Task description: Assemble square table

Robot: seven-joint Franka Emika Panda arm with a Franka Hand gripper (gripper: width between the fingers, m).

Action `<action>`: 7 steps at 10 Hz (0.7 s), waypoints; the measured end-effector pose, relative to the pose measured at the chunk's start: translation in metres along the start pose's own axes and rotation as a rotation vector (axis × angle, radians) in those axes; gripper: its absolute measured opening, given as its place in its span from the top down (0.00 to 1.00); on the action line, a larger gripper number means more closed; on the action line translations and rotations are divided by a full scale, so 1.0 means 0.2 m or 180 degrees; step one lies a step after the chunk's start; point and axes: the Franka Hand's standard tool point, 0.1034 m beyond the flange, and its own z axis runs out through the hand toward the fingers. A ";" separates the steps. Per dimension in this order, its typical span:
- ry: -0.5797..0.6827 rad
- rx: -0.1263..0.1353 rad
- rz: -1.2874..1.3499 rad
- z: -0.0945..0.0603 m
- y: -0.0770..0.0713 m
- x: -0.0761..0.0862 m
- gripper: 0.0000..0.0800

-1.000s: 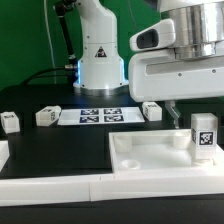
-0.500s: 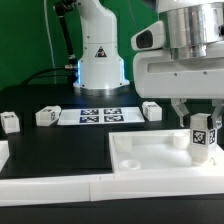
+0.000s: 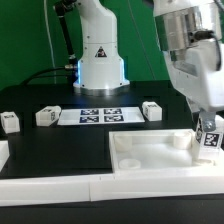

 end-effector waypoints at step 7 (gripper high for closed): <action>0.0133 -0.0036 -0.1528 0.00 0.01 -0.06 0.21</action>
Offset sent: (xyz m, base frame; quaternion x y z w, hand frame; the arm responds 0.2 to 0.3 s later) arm 0.0000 0.0000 0.0000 0.0000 0.0000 0.0000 1.0000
